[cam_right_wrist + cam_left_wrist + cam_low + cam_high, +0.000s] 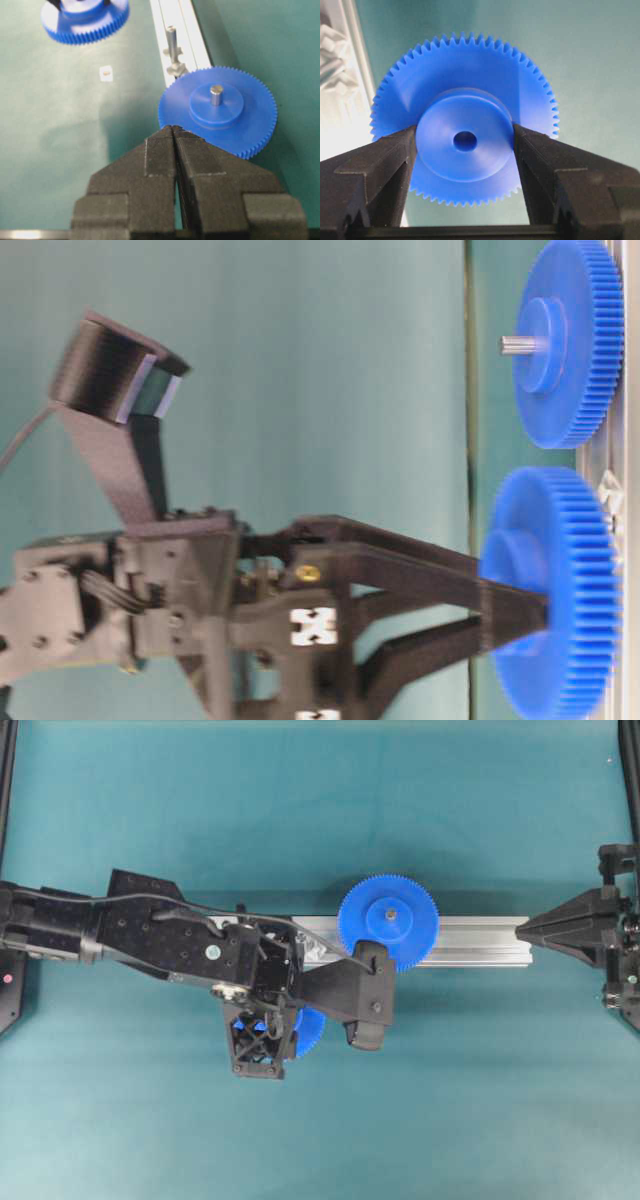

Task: Find the location of the shaft and insert the small gear.
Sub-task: 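Lift the small blue gear upright with the left gripper, then carry the gear over the rail and align its hole with the left shaft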

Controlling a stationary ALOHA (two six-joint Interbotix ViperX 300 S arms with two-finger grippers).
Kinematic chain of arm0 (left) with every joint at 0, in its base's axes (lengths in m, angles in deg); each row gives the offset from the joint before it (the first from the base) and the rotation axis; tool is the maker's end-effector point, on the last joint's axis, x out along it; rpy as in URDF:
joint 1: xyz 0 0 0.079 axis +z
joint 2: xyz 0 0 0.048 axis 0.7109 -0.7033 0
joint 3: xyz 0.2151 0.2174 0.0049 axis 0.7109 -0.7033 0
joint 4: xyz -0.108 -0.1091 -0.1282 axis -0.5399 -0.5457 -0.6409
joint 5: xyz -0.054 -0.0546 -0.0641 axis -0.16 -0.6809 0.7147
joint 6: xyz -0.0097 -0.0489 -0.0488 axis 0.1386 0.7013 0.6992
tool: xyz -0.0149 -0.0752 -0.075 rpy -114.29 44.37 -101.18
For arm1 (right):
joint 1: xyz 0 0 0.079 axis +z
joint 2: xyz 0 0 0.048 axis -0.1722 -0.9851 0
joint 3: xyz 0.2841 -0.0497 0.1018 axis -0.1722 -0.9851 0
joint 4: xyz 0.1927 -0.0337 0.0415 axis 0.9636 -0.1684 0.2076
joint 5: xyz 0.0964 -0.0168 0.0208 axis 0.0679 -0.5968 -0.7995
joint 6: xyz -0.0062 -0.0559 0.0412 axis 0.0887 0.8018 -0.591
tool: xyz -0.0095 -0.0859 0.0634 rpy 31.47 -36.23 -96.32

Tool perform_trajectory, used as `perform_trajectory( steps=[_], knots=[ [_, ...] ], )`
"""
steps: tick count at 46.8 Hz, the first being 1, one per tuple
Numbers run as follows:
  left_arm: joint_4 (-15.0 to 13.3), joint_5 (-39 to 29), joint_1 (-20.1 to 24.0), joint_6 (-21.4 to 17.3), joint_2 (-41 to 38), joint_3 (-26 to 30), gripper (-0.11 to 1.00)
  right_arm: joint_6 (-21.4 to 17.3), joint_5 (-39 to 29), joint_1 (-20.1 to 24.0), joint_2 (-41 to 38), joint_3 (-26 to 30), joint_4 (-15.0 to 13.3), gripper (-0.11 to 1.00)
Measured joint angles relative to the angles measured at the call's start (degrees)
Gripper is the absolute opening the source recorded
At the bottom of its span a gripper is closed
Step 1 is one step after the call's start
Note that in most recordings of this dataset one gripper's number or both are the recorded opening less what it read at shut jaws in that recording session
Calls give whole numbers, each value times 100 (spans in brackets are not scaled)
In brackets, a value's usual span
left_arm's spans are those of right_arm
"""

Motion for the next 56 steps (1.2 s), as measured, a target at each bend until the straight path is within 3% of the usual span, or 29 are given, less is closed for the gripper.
perform_trajectory(
  steps=[23,56],
  knots=[
    [9,-492,272,-352,62,527,66,0,0,-9,0,-9,0,2],
    [18,-721,562,-703,220,773,66,0,0,-9,0,-9,0,2]
  ],
)
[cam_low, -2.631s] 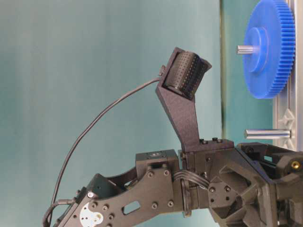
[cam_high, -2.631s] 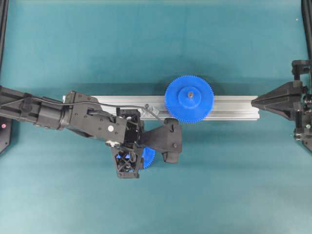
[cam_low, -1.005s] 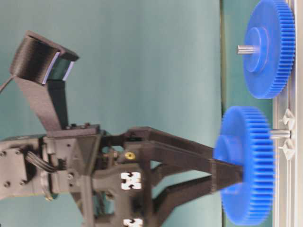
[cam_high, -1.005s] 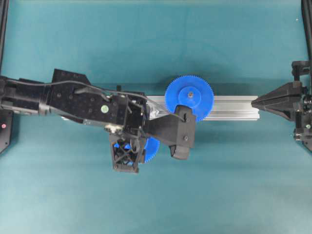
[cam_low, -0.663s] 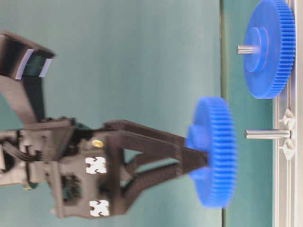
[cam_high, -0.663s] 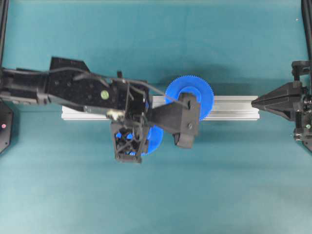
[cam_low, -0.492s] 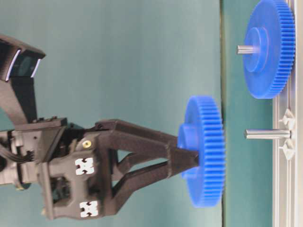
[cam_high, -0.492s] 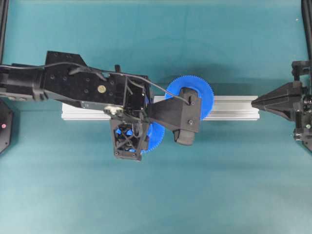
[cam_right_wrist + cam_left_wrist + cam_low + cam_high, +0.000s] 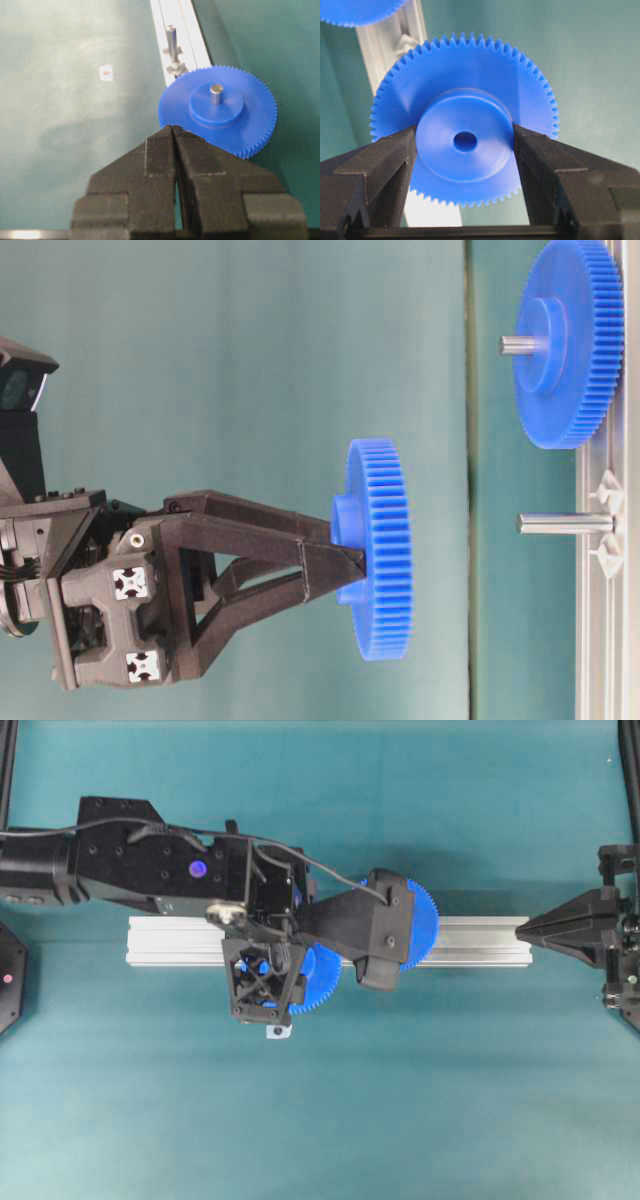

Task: Find the location of the shaft and insert the small gear.
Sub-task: 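Carry the gear over the rail and align its hole with the left shaft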

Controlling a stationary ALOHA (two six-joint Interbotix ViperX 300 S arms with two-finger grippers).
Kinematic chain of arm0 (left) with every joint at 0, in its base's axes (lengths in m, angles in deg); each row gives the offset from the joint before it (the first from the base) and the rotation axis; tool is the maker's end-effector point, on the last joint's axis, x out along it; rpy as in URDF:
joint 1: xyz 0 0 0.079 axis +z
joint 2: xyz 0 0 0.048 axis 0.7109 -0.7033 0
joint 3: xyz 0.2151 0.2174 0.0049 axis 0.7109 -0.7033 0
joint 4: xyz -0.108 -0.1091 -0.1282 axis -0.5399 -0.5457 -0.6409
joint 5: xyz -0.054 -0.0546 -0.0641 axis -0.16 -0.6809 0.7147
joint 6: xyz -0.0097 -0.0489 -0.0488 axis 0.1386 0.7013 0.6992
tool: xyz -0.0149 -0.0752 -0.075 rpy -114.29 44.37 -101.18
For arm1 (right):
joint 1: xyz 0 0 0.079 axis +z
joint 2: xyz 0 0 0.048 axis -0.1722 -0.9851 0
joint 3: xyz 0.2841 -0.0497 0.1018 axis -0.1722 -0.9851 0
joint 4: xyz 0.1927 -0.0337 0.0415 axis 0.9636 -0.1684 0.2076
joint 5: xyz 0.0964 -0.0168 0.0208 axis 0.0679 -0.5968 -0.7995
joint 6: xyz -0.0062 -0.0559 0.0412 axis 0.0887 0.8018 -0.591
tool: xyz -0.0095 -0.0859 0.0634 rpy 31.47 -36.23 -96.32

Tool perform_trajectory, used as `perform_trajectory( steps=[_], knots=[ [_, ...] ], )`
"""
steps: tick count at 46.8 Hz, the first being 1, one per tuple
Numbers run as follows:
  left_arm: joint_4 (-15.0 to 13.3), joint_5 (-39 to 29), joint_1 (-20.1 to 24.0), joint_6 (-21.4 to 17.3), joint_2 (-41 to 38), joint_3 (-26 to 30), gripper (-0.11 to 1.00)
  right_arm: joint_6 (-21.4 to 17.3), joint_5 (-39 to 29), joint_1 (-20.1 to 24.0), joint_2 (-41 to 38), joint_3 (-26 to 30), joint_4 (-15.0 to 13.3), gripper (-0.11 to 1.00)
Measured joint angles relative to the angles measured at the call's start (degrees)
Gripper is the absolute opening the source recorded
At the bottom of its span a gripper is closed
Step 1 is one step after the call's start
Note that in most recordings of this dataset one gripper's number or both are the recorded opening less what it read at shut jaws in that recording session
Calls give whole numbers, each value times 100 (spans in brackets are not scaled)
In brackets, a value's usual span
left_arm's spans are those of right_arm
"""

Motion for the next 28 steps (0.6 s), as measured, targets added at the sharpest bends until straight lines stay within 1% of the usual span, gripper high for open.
perform_trajectory(
  steps=[20,28],
  knots=[
    [0,0,62,-9,0,0,66,0,0,9,0,0,0,2],
    [9,0,167,-18,0,9,66,0,0,0,0,0,-9,2]
  ],
)
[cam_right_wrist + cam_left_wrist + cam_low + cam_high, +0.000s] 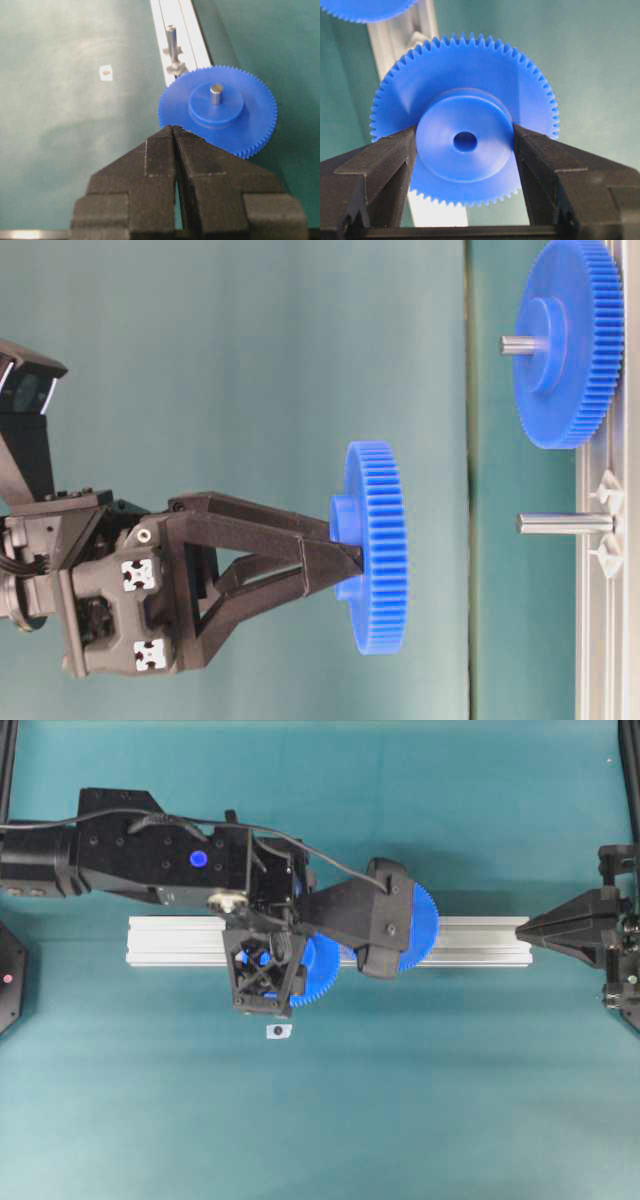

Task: Find the location of the shaft and insert the small gear.
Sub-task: 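Carry the gear over the rail and align its hole with the left shaft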

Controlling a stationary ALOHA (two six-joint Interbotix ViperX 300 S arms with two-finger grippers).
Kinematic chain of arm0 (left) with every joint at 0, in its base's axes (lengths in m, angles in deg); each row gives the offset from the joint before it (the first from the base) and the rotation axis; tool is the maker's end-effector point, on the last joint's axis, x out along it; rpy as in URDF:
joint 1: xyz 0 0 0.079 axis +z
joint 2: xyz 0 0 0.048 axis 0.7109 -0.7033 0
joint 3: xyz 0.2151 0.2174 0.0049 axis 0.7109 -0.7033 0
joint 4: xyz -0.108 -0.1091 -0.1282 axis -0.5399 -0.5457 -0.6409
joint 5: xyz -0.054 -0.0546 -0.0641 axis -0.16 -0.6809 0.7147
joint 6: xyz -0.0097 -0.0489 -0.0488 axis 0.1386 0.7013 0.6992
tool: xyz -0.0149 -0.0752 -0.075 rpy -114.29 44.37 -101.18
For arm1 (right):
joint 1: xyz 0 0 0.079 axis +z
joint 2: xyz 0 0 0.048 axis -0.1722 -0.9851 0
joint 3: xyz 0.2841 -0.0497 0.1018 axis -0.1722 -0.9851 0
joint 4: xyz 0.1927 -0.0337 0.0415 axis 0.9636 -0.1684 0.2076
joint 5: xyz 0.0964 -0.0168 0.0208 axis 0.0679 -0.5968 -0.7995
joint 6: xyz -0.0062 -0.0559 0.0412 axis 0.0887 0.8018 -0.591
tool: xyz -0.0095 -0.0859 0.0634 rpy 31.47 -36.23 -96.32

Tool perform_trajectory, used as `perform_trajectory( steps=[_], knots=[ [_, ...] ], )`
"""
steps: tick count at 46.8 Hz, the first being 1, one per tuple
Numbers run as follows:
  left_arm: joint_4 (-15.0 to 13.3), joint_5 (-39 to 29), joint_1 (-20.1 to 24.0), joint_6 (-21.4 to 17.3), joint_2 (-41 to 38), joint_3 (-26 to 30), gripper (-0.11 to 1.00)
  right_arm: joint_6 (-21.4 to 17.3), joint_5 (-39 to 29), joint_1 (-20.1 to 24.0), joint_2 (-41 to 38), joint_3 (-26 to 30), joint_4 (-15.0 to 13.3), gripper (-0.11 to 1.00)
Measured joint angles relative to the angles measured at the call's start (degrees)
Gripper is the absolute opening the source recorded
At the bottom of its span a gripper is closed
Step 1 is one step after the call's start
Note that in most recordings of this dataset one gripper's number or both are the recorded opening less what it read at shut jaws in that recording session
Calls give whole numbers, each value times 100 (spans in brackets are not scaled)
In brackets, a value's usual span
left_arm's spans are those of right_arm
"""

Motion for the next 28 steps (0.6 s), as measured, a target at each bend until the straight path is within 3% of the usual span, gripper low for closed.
perform_trajectory(
  steps=[28],
  knots=[
    [0,79,202,-369,-325,35,65,0,0,0,0,0,9,2]
  ],
)
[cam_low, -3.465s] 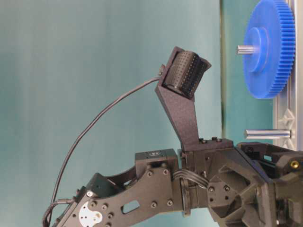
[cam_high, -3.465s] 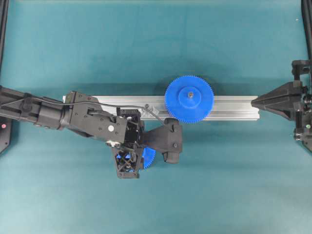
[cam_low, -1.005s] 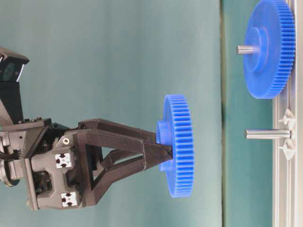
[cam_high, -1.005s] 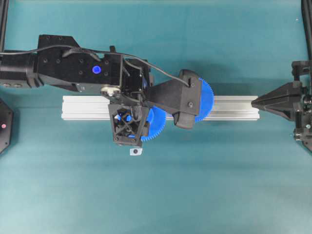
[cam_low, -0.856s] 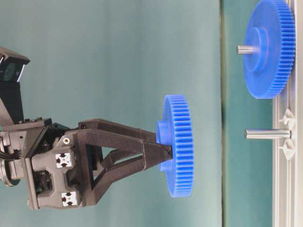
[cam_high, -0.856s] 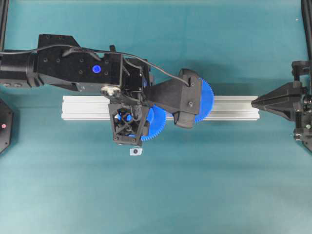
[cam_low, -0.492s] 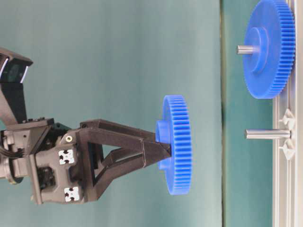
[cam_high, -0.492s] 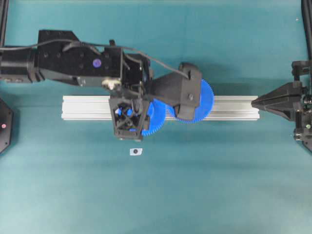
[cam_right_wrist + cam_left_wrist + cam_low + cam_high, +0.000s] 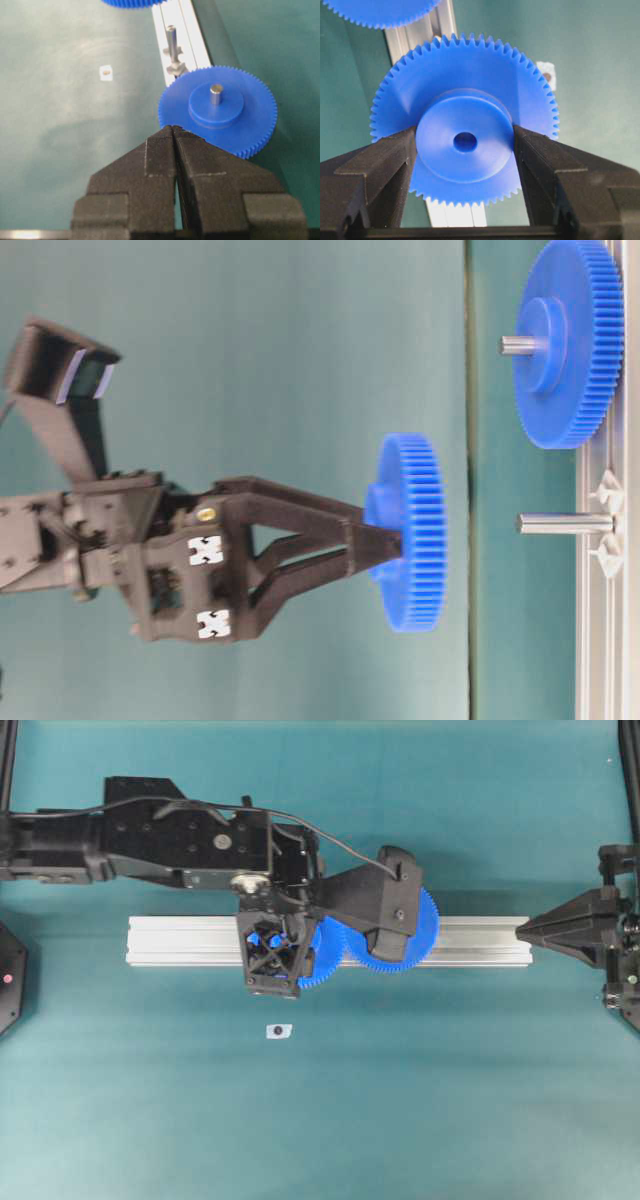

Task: Find the location of the shaft and insert the small gear.
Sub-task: 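Carry the gear over the rail and align its hole with the left shaft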

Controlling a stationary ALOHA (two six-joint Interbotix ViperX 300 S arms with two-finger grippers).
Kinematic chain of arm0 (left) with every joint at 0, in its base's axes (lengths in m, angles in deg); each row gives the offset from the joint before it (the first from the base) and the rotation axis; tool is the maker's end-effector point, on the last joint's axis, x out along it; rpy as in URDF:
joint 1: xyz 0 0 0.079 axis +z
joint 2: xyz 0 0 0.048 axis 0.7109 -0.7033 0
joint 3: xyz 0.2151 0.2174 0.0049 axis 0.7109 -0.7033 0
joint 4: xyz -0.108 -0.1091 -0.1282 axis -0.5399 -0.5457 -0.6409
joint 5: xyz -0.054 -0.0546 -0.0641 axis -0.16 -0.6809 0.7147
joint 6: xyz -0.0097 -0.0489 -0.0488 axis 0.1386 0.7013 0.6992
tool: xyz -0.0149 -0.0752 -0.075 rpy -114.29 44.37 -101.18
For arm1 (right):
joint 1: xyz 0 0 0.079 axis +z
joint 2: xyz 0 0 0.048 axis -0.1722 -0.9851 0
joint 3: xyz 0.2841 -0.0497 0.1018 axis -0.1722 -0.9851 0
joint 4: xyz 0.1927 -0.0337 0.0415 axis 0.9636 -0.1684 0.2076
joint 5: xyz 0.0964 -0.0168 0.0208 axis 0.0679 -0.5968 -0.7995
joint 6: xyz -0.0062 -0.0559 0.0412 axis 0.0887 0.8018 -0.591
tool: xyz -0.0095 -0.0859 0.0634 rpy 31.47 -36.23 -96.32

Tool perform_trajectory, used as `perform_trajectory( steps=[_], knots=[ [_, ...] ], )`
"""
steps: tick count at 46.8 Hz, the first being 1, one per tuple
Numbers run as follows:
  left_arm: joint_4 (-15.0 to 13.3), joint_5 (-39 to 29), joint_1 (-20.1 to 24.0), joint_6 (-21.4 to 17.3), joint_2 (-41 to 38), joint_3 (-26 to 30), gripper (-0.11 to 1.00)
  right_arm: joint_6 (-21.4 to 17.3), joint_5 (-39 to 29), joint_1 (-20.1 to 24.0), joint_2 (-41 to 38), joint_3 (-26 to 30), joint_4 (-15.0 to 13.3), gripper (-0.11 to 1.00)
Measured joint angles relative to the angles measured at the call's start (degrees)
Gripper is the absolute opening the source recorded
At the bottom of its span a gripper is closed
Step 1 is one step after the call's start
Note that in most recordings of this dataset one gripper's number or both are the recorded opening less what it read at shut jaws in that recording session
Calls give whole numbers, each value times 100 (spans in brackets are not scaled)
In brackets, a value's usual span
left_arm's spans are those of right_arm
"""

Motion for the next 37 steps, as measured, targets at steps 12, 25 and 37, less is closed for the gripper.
perform_trajectory(
  steps=[12,25,37],
  knots=[
    [0,141,26,9,-114,0,66,0,0,9,0,0,0,2],
    [0,211,79,0,-255,0,66,0,0,0,0,0,-9,2],
    [0,325,141,0,-281,-185,66,0,0,0,0,0,-9,2]
  ],
)
